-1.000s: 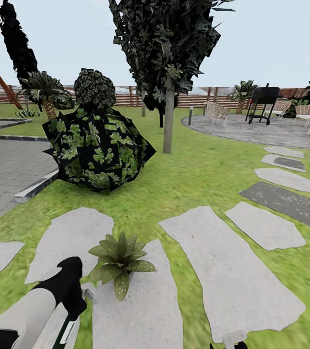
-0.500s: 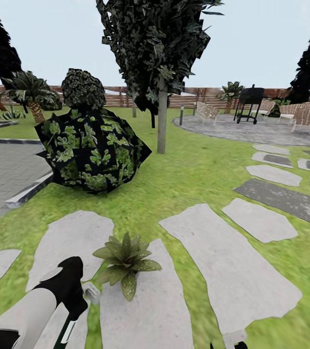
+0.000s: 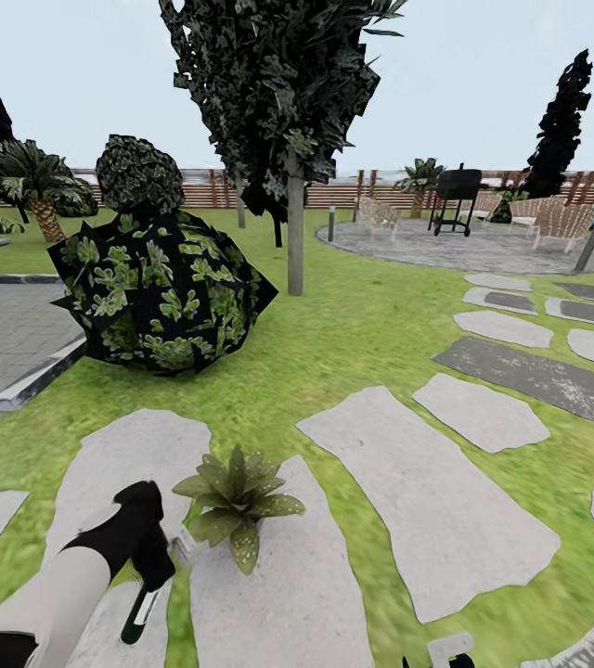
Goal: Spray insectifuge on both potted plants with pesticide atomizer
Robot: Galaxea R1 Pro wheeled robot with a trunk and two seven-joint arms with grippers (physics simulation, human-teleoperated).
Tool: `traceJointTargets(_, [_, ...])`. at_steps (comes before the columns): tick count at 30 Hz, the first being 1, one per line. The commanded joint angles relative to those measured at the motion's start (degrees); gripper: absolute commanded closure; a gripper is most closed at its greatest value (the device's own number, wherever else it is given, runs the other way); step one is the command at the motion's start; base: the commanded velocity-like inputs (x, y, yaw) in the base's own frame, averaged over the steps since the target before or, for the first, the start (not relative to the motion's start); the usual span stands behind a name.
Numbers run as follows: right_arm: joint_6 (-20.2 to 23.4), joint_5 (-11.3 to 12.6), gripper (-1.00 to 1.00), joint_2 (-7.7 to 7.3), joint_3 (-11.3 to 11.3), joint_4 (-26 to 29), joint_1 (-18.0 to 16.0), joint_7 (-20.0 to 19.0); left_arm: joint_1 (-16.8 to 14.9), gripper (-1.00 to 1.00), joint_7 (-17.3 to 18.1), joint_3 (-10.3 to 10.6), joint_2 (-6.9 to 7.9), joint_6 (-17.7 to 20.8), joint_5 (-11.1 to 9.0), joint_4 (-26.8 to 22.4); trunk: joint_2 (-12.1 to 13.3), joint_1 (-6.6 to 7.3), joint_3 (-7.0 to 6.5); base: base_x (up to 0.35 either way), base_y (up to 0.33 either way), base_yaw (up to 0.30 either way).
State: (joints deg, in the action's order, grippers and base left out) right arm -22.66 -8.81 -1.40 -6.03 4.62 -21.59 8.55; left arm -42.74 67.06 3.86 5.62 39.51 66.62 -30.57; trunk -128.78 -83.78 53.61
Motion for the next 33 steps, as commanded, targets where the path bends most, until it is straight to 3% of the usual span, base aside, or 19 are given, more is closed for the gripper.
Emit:
traceJointTargets(1, [0.0, -0.4, -1.00, -0.01, -0.5, 0.0, 0.0, 0.6, 0.0, 1.00, 0.4, 0.3, -0.02, 0.5, 0.1, -1.3, 0.0, 0.01, 0.06, 0.000, 0.000, 0.000])
traceJointTargets(9, [0.0, -0.4, -1.00, -0.01, -0.5, 0.0, 0.0, 0.6, 0.0, 1.00, 0.1, -0.3, -0.11, 0.8, 0.1, -3.2, 0.0, 0.01, 0.06, 0.000, 0.000, 0.000])
traceJointTargets(13, [0.0, -0.4, -1.00, -0.01, -0.5, 0.0, 0.0, 0.6, 0.0, 1.00, 0.0, -1.7, -0.14, 1.1, 0.2, -3.2, 0.0, 0.01, 0.06, 0.000, 0.000, 0.000])
traceJointTargets(17, [0.0, -0.4, -1.00, -0.01, -0.5, 0.0, 0.0, 0.6, 0.0, 1.00, -4.0, -2.2, -0.50, 1.2, 0.0, -2.7, 0.0, 0.01, 0.06, 0.000, 0.000, 0.000])
traceJointTargets(20, [0.0, -0.4, -1.00, -0.01, -0.5, 0.0, 0.0, 0.6, 0.0, 1.00, -5.7, -2.3, -0.66, 1.2, -1.7, -2.5, 0.0, 0.01, 0.06, 0.000, 0.000, 0.000])
traceJointTargets(22, [0.0, -0.4, -1.00, -0.01, -0.5, 0.0, 0.0, 0.6, 0.1, 1.00, -5.8, -2.2, -0.68, 1.1, -4.6, -1.7, 0.0, 0.01, 0.06, 0.014, 0.067, 0.000])
traceJointTargets(23, [0.0, -0.4, -1.00, -0.01, -0.5, 0.0, 0.0, 0.6, 0.1, 1.00, -6.0, -2.2, -0.64, 1.0, -4.6, 0.7, 0.0, 0.01, 0.06, 0.013, 0.277, -0.159])
traceJointTargets(33, [0.0, -0.4, -1.00, -0.01, -0.5, 0.0, 0.0, 0.6, 0.2, 1.00, -6.0, -2.1, -0.78, 0.9, -4.8, 2.0, 0.0, 0.01, 0.06, -0.121, 0.291, -0.278])
